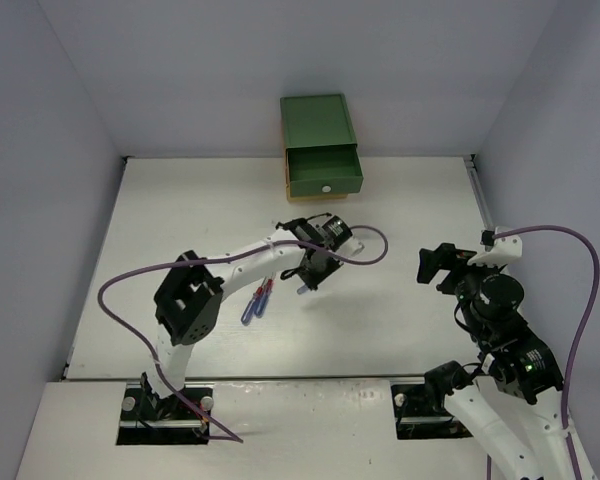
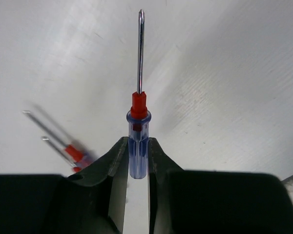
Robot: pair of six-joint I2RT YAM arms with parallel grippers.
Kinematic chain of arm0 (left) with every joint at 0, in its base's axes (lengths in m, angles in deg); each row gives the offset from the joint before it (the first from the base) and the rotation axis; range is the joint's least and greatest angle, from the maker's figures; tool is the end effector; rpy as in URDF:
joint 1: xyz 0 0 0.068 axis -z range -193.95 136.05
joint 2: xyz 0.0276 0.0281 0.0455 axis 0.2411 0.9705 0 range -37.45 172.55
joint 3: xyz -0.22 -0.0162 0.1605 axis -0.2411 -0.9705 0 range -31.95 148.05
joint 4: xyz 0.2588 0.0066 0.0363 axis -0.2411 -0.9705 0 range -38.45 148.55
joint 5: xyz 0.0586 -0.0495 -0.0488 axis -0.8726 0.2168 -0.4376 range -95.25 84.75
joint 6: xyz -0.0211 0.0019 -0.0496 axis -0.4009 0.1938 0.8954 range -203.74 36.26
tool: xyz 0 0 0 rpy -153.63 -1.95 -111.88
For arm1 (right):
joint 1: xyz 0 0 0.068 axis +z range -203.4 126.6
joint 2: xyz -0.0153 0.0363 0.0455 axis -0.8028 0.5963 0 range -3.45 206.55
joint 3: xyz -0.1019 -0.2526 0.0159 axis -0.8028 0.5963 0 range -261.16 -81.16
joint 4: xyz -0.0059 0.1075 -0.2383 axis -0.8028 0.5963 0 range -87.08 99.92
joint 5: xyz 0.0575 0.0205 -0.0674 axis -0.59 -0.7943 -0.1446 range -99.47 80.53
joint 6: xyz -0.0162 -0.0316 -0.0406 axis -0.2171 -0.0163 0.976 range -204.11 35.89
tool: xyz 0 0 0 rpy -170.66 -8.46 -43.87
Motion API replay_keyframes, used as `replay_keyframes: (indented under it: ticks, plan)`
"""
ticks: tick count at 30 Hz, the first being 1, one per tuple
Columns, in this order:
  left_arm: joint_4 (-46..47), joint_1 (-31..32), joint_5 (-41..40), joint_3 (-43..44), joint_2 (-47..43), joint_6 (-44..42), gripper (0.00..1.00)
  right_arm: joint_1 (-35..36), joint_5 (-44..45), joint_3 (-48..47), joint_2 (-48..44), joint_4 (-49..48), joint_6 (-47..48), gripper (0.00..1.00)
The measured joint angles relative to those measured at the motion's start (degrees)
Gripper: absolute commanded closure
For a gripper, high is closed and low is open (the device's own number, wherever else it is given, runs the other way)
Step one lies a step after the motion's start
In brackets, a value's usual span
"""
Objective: Sort the tools into containers
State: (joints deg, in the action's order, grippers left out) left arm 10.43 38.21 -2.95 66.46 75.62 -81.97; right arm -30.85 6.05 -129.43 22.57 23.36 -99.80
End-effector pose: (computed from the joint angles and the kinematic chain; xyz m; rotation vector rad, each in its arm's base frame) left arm 0.2601 -0.3370 0.2551 1.1678 2.4511 -0.3465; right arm 0.0915 0.0277 0.3810 0.1237 1.5441 0.3209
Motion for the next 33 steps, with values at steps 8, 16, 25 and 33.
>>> replay_keyframes:
  ticks: [8,16,25,33]
  plan:
    - [-0.3,-1.0,-9.8,26.1,-5.2,-12.5,1.00,0.0,2.5,-6.1,4.5,-0.1,-0.8,0.19]
    - [0.5,-5.2,-17.3,37.0,1.7,-26.9,1.00,0.0,-0.4,-3.5,5.0,0.0,-0.4,0.18]
    - [5.9,-9.7,-20.6,36.1,8.9,-36.1,1.00,0.0,-5.7,0.1,1.6,0.4,-1.5,0.18]
    - [17.1,-10.1,-21.5,31.1,7.7,-39.7,0.99,0.0,-7.0,1.0,1.3,0.4,-3.6,0.18]
